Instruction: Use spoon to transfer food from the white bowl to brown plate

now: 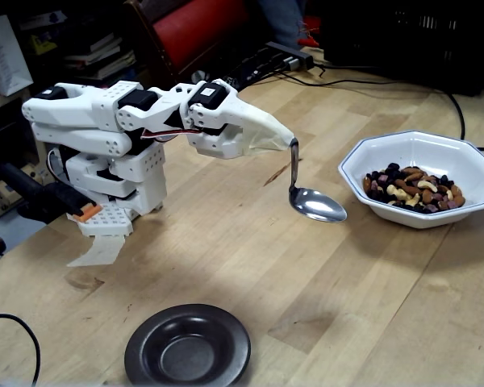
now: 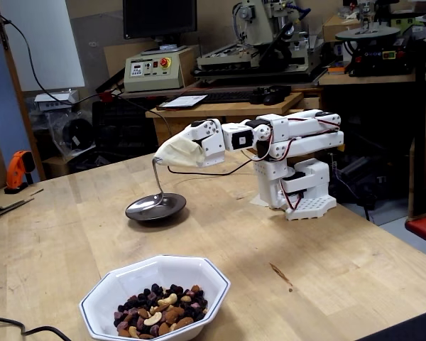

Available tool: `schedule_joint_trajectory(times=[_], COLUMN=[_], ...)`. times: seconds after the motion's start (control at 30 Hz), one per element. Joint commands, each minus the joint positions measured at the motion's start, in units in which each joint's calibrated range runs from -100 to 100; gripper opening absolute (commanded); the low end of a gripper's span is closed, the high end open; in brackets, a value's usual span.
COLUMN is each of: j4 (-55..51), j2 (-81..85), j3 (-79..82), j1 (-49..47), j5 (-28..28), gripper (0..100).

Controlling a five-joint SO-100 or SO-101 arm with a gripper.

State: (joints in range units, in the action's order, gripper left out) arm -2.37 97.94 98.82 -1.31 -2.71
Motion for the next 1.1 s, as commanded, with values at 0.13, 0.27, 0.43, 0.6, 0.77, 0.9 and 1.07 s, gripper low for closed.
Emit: schedule_joint_trajectory(times=[0.13,0.27,0.43,0.6,0.77,0.9,1.07], j4=[0.9,0.6,-5.2,-8.4,-5.4,2.4,10.3], j2=[0.3,-0.9,-10.8,-20.2,-27.6,-32.1,-33.7], j3=[-0.9,-7.7,-21.5,-34.3,-39.5,-35.6,-23.3], j1=[0.4,0.4,0.4,0.4,0.4,0.4,0.1], j5=[0.0,0.0,0.0,0.0,0.0,0.1,2.3], gripper=[4,4,4,4,4,4,4])
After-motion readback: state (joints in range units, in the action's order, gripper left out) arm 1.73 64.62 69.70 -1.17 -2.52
